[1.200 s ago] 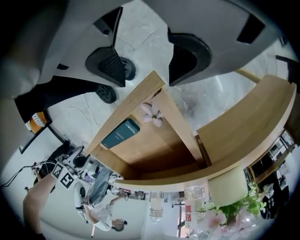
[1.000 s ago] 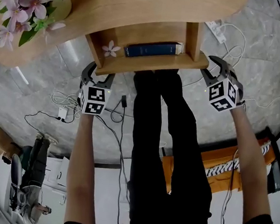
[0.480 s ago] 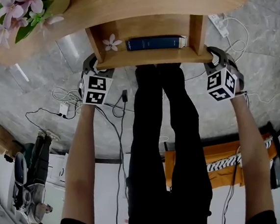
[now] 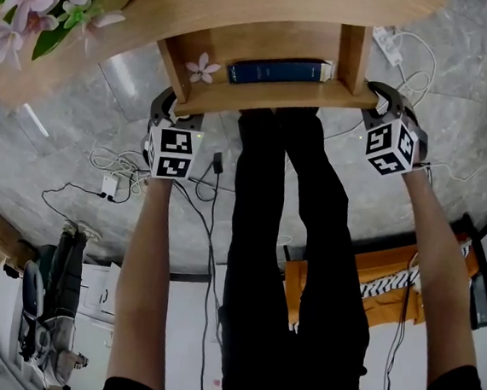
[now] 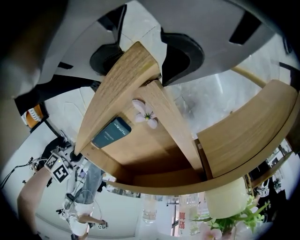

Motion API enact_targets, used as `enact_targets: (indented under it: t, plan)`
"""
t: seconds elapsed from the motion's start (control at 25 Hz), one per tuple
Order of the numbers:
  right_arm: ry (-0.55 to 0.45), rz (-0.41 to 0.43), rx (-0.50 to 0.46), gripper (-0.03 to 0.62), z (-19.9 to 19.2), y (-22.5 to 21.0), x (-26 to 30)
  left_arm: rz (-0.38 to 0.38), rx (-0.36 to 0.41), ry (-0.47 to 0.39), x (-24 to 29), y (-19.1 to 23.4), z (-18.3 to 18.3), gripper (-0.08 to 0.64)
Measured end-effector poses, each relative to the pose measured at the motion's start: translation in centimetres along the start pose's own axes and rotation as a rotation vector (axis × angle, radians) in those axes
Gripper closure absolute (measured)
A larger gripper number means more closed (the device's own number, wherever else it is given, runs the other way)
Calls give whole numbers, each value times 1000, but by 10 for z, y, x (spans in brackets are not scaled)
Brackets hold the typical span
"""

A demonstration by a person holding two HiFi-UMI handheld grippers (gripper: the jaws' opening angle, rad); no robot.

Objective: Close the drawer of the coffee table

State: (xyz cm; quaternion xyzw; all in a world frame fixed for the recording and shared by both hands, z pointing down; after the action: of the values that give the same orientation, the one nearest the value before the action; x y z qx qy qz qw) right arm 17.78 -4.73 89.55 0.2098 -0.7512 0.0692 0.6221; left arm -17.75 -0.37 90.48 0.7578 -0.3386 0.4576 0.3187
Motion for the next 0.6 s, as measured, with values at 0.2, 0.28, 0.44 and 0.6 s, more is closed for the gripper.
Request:
enact_targets:
  t: [0.2,0.28,0.44,0.6]
  plan:
    - [-1,-12,33,477,2,-1,-4,-2,-14,-3,-4,0,0,357]
    - [-11,-22,41,479,2,-3,-8,-4,-15,-9,-8,0,3,360]
    - [-31,-34,65,477,4,-5,-19,5,-20,-45,-18,-1,10,365]
    - [-40,-43,89,477,6,-10,-25,11,-36,-56,-24,-3,12,367]
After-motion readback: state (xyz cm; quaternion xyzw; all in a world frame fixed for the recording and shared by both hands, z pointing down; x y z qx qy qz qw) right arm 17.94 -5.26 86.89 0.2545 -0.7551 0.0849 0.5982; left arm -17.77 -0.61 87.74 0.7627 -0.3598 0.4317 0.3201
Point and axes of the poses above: the fingertips, and each gripper's own axes: x forward along the fingers, y to its left, z out of its top, the point moved 2 cm from there along -x, backward along the fingers, and after that the axes turned 6 degrees about -z, right-handed, at the moved point
